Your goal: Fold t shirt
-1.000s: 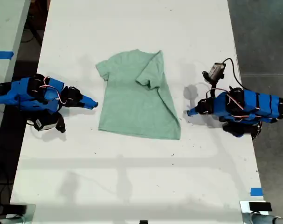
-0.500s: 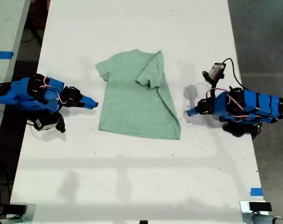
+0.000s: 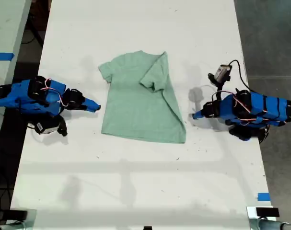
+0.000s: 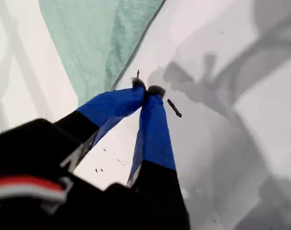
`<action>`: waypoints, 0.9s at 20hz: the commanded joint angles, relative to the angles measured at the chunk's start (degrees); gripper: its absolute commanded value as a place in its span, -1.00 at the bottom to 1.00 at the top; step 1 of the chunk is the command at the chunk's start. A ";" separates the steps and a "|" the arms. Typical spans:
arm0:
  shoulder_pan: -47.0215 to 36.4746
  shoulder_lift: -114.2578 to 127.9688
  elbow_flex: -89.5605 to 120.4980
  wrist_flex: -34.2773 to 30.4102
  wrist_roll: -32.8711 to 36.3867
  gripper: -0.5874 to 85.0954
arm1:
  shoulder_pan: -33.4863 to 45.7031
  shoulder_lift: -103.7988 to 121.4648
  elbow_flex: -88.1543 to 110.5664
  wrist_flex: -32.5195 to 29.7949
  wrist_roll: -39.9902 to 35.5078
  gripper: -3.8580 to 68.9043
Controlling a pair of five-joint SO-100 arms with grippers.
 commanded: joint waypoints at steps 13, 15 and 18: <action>-12.39 0.26 0.26 -0.44 -0.26 -0.72 | -0.70 0.79 3.08 0.00 0.88 -0.85; -12.13 0.26 0.26 -0.44 -0.26 -0.72 | -0.79 0.79 3.08 0.00 0.97 -0.85; -12.13 0.26 0.26 -0.44 -0.26 -0.72 | -0.79 0.79 3.08 0.00 0.97 -0.85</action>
